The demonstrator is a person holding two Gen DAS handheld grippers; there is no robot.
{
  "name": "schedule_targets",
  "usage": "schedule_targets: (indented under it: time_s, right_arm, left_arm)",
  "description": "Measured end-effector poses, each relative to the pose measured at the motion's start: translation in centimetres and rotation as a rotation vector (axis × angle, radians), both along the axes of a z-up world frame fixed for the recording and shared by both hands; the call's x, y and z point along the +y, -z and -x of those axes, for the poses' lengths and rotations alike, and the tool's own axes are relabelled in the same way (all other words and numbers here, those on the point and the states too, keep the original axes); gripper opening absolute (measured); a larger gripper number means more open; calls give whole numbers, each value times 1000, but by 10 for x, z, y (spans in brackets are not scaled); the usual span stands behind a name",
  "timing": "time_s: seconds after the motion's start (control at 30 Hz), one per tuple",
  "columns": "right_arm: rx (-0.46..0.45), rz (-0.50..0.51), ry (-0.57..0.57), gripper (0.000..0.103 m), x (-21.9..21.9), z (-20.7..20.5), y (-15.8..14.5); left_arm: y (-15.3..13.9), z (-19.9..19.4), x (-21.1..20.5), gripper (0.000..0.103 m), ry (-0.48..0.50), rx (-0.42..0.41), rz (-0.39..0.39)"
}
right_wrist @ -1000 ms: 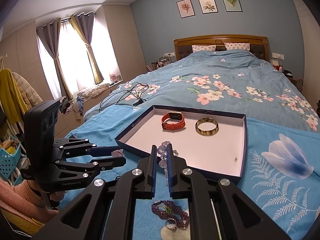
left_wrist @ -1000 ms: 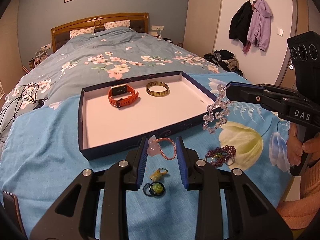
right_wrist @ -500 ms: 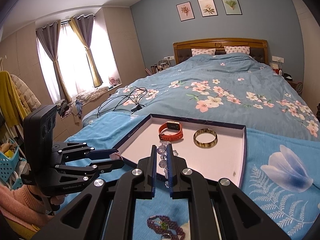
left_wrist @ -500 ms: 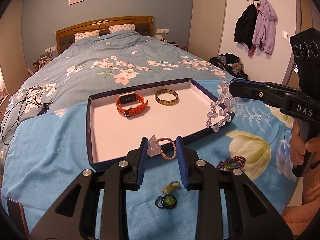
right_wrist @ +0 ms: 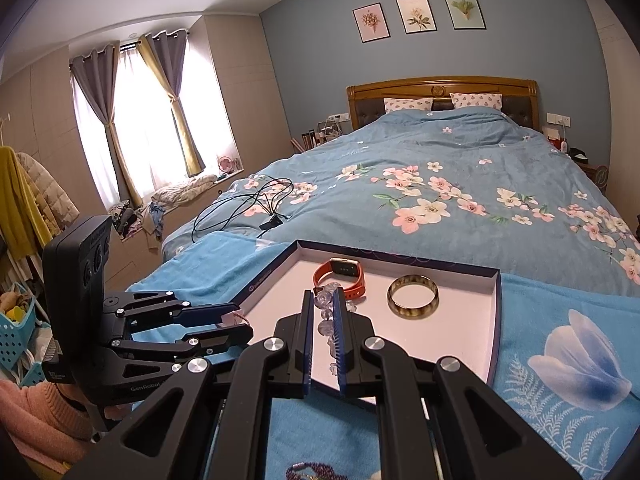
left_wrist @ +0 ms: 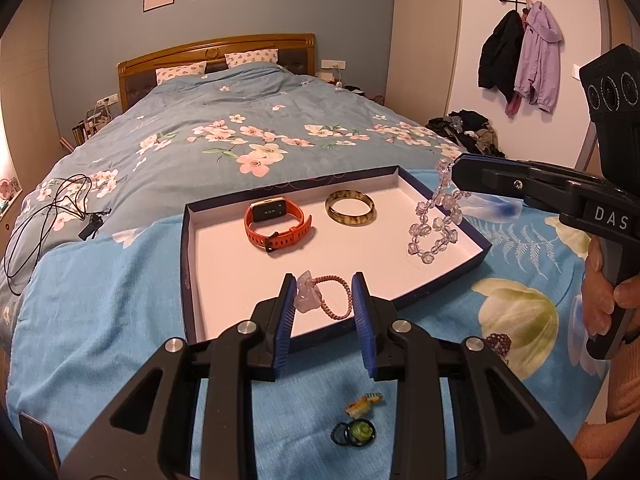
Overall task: Organize jewelry
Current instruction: 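Carry the hair tie in the left gripper into the box while the right carries the crystal bracelet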
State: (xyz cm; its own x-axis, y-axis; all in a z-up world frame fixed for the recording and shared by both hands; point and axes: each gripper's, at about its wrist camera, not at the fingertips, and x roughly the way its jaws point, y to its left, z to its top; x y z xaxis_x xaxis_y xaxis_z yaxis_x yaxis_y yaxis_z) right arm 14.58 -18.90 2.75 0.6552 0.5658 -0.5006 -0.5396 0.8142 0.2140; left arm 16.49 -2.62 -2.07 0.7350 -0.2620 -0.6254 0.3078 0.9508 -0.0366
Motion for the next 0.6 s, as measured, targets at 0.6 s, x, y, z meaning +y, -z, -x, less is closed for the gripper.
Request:
schedule_targets:
  time_s: [0.6]
  right_arm:
    - [70,5,34,8,7,-43,21]
  left_arm:
    - [9,-52,15,28,-63,45,10]
